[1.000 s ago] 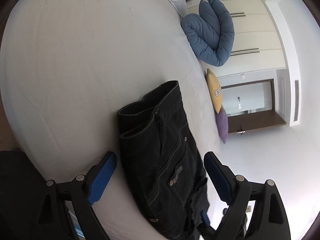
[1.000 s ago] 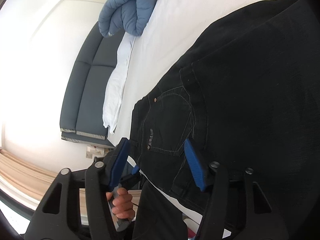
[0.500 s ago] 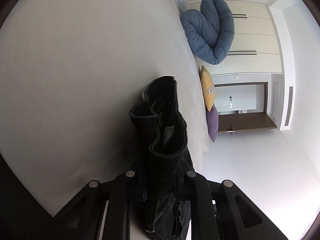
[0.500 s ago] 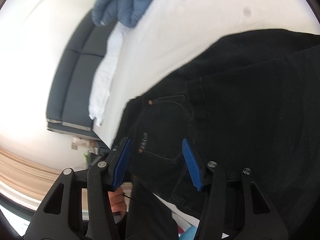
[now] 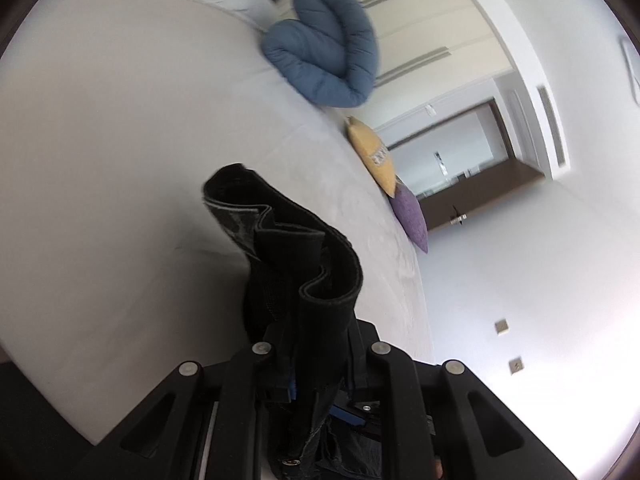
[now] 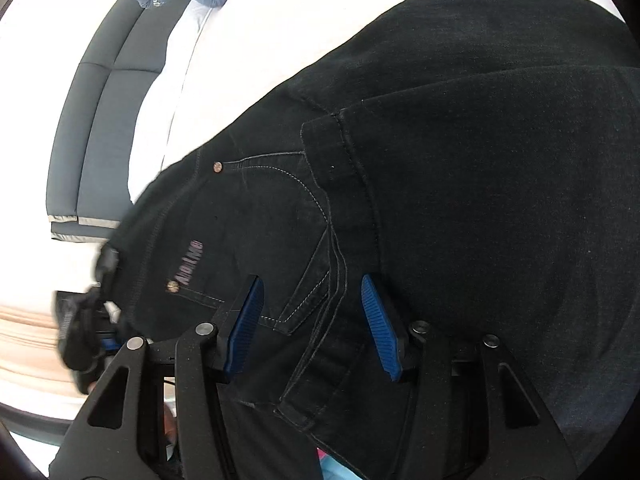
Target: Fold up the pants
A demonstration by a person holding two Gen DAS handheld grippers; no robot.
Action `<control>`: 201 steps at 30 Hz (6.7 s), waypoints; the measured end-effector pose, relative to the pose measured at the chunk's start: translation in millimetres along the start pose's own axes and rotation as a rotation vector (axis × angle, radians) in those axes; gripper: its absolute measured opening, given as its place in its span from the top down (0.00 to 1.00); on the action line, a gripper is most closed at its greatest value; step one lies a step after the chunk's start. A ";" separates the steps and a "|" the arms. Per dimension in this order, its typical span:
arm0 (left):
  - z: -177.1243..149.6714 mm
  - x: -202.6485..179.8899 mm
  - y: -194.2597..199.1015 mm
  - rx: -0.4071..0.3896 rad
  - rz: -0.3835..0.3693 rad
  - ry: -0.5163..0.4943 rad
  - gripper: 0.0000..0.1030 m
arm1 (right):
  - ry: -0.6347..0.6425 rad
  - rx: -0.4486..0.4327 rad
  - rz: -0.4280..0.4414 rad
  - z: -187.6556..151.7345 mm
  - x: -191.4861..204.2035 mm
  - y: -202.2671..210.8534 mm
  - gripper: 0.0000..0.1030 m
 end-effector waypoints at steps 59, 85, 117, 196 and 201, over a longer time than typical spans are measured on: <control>-311.3 -200.4 -127.4 0.450 0.097 -1.349 0.81 | -0.060 -0.354 0.005 -19.8 -151.0 202.8 0.88; -171.8 -140.9 -79.0 0.420 0.126 -0.892 0.57 | -0.057 -0.246 -0.068 -69.4 -166.6 182.9 0.89; -205.3 -87.0 -48.1 0.377 0.217 -1.084 0.85 | -0.054 -0.326 -0.138 -85.0 -178.5 169.3 1.00; -89.8 -166.0 -181.9 0.516 0.112 -0.790 0.80 | 0.083 -0.490 -0.184 40.5 -125.4 275.4 0.85; -80.1 -181.0 -223.4 0.517 0.123 -0.841 0.80 | 0.048 -0.517 -0.194 90.9 -138.6 288.6 0.85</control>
Point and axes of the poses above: each gripper's, at about its wrist camera, not at the fingertips, and y roughly against the way its jaws point, x to its left, z to its top, the point moved 5 cm from there along -y, roughly the way its jaws point, and after that the axes turned 5 degrees about -x, right-handed, at the moved point
